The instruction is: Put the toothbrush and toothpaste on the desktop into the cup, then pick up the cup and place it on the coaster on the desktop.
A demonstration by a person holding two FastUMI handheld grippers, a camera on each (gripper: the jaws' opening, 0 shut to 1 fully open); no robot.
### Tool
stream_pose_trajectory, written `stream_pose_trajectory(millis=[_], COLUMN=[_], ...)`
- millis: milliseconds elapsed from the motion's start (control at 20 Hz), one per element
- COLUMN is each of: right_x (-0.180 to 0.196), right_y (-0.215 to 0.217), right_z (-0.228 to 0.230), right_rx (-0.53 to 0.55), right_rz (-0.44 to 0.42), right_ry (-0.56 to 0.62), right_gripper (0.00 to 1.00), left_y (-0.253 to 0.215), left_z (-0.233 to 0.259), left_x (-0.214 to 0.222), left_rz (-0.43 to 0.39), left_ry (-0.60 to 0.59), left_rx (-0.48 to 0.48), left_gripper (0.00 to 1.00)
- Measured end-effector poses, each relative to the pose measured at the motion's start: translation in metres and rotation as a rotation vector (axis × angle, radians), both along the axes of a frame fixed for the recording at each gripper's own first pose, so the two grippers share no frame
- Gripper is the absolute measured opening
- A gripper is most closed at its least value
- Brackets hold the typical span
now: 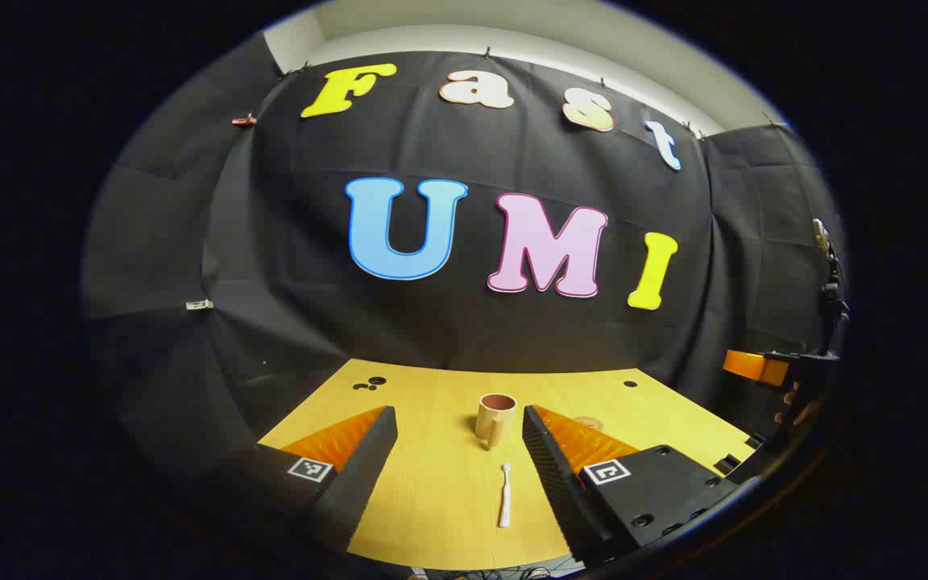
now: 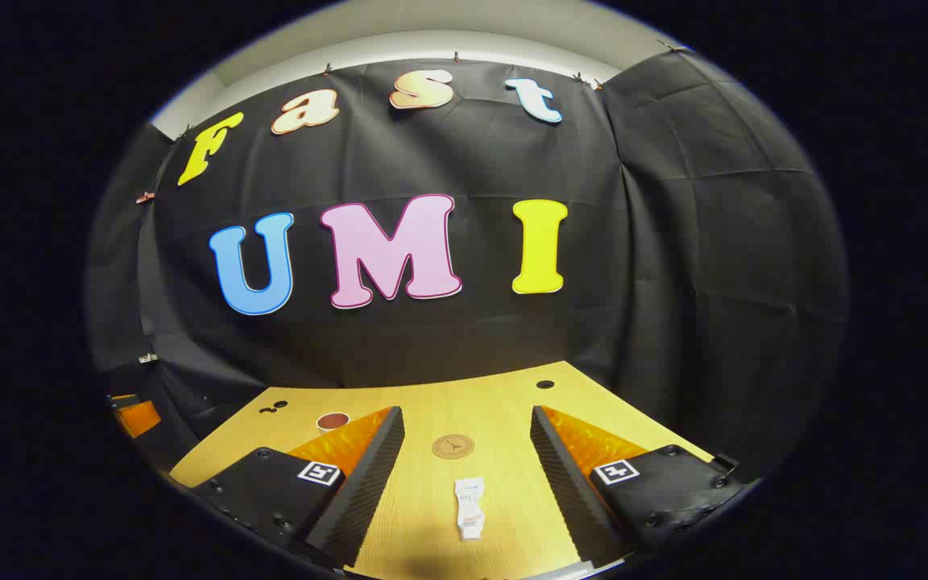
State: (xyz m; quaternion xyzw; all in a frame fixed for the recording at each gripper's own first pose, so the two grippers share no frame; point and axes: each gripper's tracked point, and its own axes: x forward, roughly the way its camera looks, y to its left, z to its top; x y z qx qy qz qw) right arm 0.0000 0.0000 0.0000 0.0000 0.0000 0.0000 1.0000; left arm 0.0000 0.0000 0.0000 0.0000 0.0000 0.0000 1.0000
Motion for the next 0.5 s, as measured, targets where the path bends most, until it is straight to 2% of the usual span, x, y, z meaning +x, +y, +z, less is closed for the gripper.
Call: stream_pose_trajectory(millis=[500], right_x=[0.024], right_y=[-0.015], right_z=[-0.004], right_rx=[-0.016], right_rz=[0.014], right_ry=[0.017], right_gripper=[0.98], left_y=[-0.042], left_z=[-0.007], left_x=[0.029], left_rz=[-0.05], left_ry=[0.033], left_rx=[0.03], left_gripper=[0.97])
